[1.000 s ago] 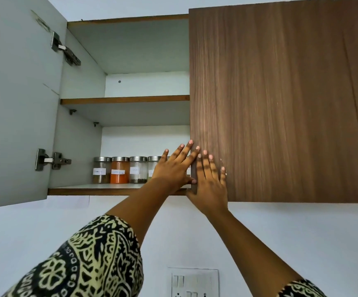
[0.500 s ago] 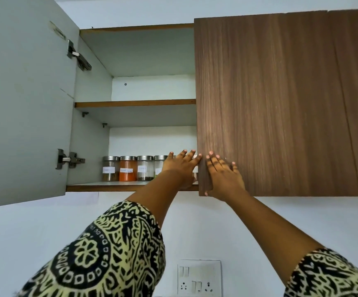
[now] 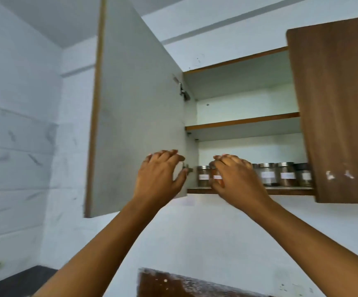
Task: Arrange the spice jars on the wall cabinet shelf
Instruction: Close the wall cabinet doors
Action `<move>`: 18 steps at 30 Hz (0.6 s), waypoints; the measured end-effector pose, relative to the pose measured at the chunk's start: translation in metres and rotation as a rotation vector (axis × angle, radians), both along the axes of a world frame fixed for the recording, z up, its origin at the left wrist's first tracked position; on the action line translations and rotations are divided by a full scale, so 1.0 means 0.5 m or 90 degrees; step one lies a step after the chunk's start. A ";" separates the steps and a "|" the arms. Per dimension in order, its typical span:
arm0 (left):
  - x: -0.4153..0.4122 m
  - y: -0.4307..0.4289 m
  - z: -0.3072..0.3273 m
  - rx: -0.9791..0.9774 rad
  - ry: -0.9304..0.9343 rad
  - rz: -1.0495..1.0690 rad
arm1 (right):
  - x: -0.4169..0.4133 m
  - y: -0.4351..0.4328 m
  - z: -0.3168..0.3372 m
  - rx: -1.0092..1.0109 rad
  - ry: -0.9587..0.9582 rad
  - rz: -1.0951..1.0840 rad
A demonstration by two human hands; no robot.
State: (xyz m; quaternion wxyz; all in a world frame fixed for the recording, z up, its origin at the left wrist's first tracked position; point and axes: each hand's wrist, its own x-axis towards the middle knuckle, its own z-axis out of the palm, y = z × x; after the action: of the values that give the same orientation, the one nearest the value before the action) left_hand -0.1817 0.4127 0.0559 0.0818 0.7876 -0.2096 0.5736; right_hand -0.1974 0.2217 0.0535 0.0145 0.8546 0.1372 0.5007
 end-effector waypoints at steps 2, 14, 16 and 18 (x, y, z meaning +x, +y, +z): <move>-0.038 0.107 -0.006 -0.087 -0.098 -0.013 | -0.028 0.116 0.006 -0.020 -0.023 0.080; -0.071 0.305 -0.052 -0.354 0.335 -0.412 | -0.044 0.486 0.122 -0.146 -0.100 0.106; -0.075 0.296 -0.060 -0.369 0.346 -0.491 | -0.047 0.478 0.136 -0.162 -0.098 0.063; -0.075 0.287 -0.067 -0.365 0.354 -0.534 | -0.055 0.455 0.140 -0.167 -0.107 0.051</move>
State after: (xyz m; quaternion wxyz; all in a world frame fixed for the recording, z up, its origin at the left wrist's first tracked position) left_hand -0.2191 0.5561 0.0224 0.5641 0.7046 -0.3111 0.2978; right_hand -0.2247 0.4492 0.1236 0.1173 0.7944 0.2337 0.5483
